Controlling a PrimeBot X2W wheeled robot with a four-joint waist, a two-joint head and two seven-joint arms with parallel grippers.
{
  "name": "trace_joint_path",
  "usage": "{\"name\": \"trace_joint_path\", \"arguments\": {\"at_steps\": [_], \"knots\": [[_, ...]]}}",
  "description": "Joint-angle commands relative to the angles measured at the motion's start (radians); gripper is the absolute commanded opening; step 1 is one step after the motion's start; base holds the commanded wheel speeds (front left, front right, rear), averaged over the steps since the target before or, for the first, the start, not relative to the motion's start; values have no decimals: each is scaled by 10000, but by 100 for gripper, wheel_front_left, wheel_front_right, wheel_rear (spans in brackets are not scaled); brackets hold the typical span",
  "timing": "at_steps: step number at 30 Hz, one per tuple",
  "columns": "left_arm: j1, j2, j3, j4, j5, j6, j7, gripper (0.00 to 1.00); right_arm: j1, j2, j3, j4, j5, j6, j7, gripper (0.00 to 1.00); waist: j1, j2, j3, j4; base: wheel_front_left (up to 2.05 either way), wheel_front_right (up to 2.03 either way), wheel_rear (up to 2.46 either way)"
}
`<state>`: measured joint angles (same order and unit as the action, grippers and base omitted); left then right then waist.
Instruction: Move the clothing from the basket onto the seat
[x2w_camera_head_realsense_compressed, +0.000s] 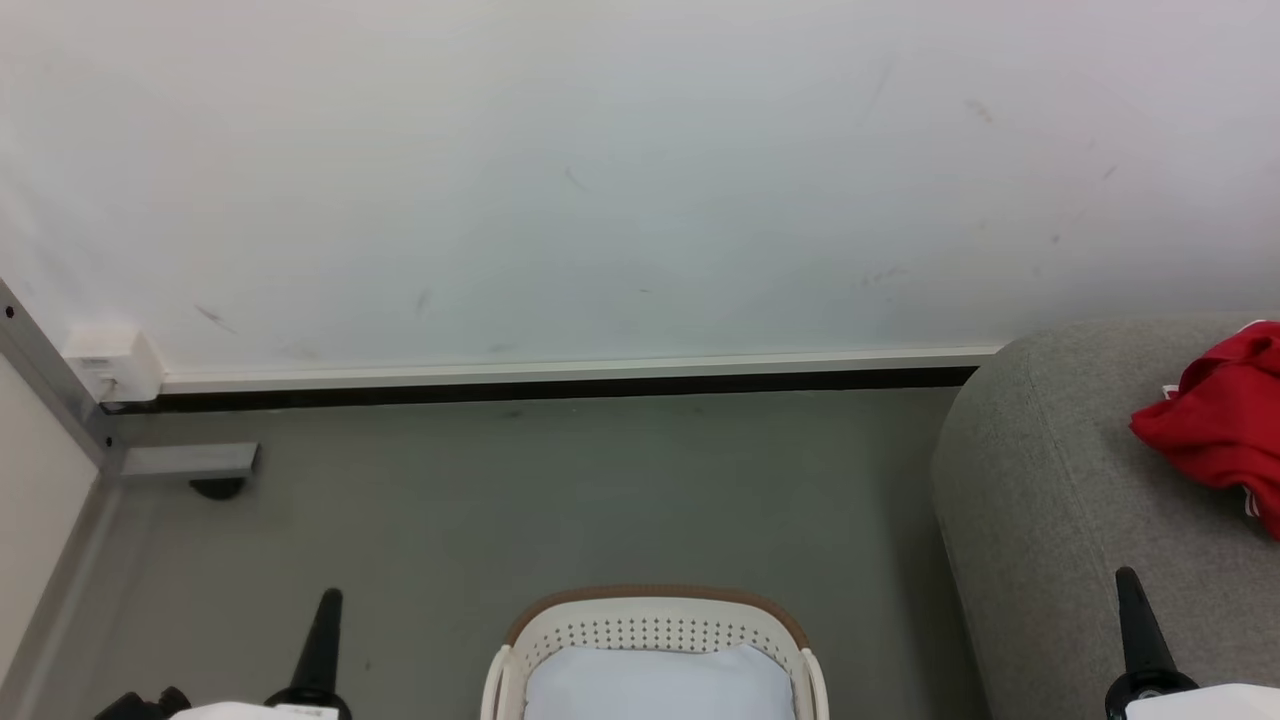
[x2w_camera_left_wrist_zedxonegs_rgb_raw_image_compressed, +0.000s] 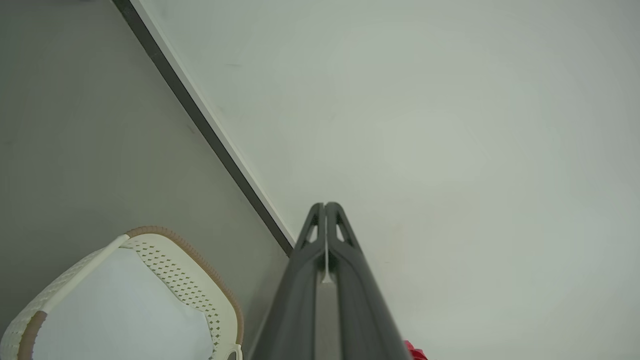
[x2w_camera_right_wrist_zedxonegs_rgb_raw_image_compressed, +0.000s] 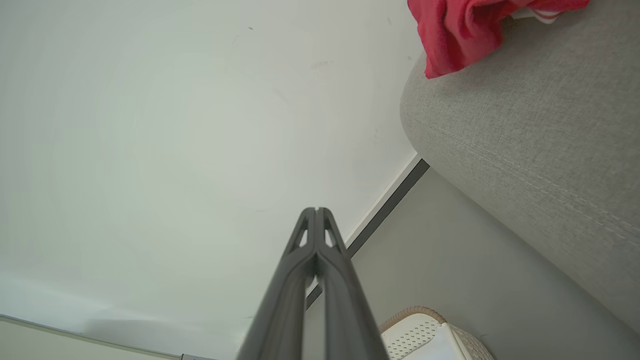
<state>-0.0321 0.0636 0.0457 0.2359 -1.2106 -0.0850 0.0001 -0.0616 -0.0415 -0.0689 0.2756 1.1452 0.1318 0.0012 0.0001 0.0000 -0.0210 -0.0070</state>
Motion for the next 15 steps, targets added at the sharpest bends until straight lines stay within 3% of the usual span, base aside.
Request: {"name": "trace_joint_path", "arguments": {"at_steps": [1, 15], "knots": [[-191, 2, 73, -54, -253, -74, 93, 0, -251, -99, -53, -119, 332, -12, 81, 0, -1, 0, 6, 2, 0, 0, 0], [-390, -35, 280, -11, -1419, -214, 423, 0, -322, -108, -187, -186, 1675, -14, 407, 0, -1, 0, 68, 20, 0, 0, 0]]}}
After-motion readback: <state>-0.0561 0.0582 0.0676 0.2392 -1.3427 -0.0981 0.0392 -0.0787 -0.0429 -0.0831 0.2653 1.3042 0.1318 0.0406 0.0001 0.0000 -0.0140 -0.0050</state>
